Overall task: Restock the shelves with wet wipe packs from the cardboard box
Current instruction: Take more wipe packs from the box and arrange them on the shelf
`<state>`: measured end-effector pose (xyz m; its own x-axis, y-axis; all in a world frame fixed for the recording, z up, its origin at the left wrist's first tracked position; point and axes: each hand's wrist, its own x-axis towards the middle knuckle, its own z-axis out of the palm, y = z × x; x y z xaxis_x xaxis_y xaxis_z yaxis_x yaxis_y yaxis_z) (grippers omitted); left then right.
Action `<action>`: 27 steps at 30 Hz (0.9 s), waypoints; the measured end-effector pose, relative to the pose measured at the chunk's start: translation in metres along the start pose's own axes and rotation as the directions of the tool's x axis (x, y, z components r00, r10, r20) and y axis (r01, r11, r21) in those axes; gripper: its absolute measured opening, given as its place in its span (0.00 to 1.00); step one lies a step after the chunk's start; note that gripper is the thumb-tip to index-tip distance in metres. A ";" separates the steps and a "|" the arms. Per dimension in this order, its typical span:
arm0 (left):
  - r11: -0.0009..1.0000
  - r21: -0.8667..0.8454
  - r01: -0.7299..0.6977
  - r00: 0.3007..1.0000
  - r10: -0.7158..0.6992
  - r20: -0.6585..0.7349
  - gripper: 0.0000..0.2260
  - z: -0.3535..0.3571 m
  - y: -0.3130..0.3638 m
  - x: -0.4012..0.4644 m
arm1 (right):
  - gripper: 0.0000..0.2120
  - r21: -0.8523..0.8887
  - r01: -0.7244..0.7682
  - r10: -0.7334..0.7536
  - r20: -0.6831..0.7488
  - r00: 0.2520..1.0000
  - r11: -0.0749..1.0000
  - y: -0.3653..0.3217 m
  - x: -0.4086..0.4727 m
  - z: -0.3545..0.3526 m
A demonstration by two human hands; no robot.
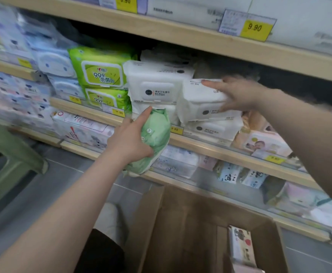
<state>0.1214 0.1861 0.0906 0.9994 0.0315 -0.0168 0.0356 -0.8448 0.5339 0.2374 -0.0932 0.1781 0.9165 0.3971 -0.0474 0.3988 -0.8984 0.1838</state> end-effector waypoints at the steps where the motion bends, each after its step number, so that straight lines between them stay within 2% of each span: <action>1: 1.000 -0.006 0.002 1.000 -0.002 0.006 0.51 0.000 -0.001 -0.001 | 0.40 0.019 -0.015 0.014 0.011 1.000 1.000 0.002 -0.001 0.000; 8: 0.998 -0.055 0.006 1.000 -0.005 0.015 0.51 -0.001 -0.001 -0.005 | 0.42 0.039 -0.136 0.135 0.020 0.991 0.990 -0.010 -0.003 0.001; 12: 0.998 -0.056 0.016 1.000 -0.015 0.015 0.51 0.001 0.002 -0.003 | 0.50 0.005 -0.163 0.162 -0.126 0.979 0.987 -0.055 0.003 0.023; 16: 0.997 -0.083 0.010 1.000 -0.008 0.029 0.51 0.007 0.006 0.002 | 0.39 -0.035 -0.168 0.149 -0.313 0.938 0.985 -0.062 0.003 0.039; 21: 0.995 -0.102 0.002 0.999 0.002 0.039 0.51 0.012 0.005 0.003 | 0.36 0.083 -0.266 0.279 -0.326 0.904 0.960 -0.038 0.013 0.039; 27: 0.997 -0.075 -0.001 1.000 0.003 0.027 0.51 0.012 0.000 0.008 | 0.35 0.092 -0.267 0.283 -0.323 0.903 0.959 -0.034 0.030 0.037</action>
<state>0.1291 0.1794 0.0804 0.9992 0.0148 -0.0380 0.0346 -0.8023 0.5959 0.2531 -0.0578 0.1344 0.9306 0.1654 0.3264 0.1405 -0.9852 0.0985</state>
